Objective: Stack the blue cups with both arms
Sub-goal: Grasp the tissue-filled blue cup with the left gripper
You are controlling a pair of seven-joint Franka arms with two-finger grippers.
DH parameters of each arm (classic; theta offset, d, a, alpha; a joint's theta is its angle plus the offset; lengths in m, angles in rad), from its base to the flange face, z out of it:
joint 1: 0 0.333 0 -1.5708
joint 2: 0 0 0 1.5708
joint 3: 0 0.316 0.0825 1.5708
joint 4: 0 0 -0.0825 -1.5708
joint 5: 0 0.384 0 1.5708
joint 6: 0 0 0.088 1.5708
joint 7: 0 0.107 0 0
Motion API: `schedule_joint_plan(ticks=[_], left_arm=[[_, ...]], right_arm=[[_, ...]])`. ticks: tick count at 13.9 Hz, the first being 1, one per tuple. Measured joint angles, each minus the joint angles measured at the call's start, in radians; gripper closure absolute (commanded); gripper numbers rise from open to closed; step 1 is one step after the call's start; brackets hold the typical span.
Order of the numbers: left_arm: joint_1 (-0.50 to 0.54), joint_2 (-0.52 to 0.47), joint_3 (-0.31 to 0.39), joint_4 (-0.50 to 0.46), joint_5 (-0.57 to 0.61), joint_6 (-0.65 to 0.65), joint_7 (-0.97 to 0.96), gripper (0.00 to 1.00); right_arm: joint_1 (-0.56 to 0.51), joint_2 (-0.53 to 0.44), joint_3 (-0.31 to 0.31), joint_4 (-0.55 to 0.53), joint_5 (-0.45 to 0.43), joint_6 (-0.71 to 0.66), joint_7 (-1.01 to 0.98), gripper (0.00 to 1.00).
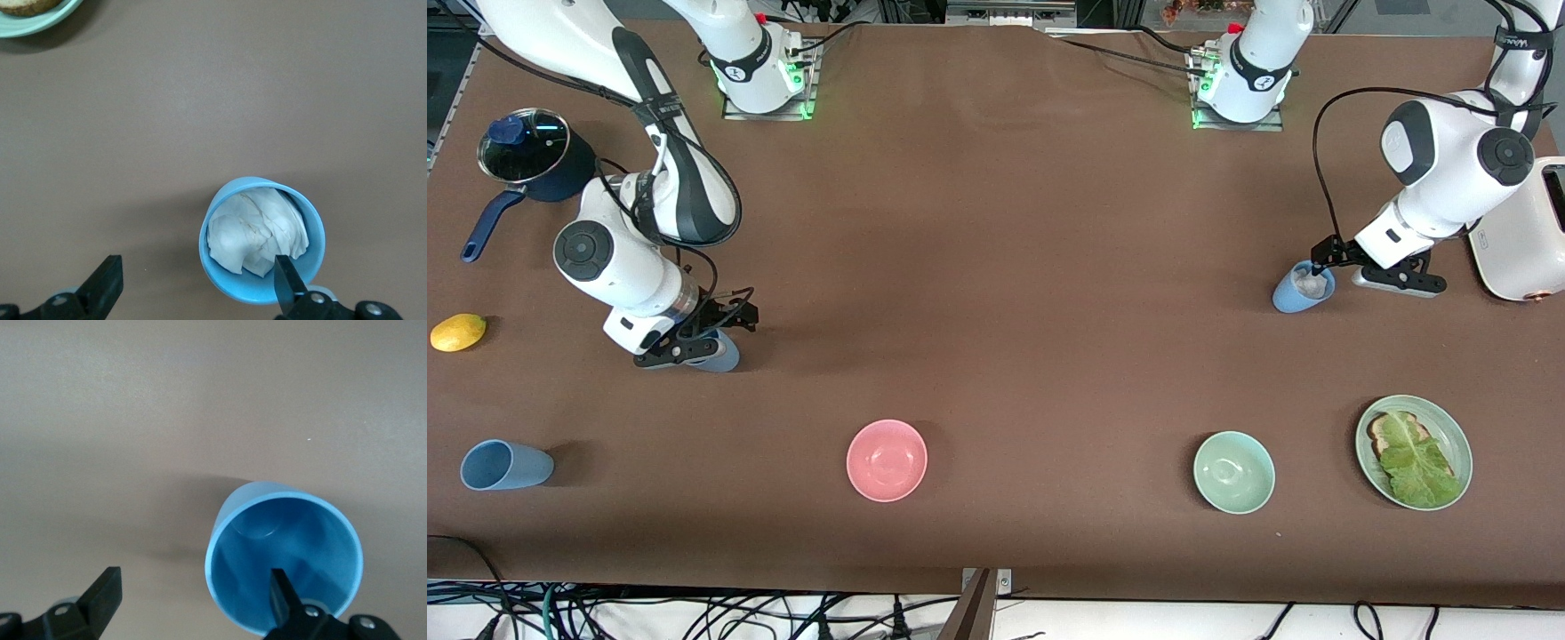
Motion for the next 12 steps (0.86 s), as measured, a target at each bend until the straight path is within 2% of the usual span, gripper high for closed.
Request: schedule_joint_plan(ticks=[6, 12], left_arm=[[-0.002, 0.02, 0.0, -0.023, 0.0, 0.055, 0.0, 0.0], [-0.003, 0.084, 0.0, -0.03, 0.0, 0.143, 0.0, 0.0]], right_arm=[[0.0, -0.001, 0.0, 0.0, 0.0, 0.0, 0.0, 0.02], [0.0, -0.001, 0.0, 0.0, 0.0, 0.0, 0.0, 0.02]])
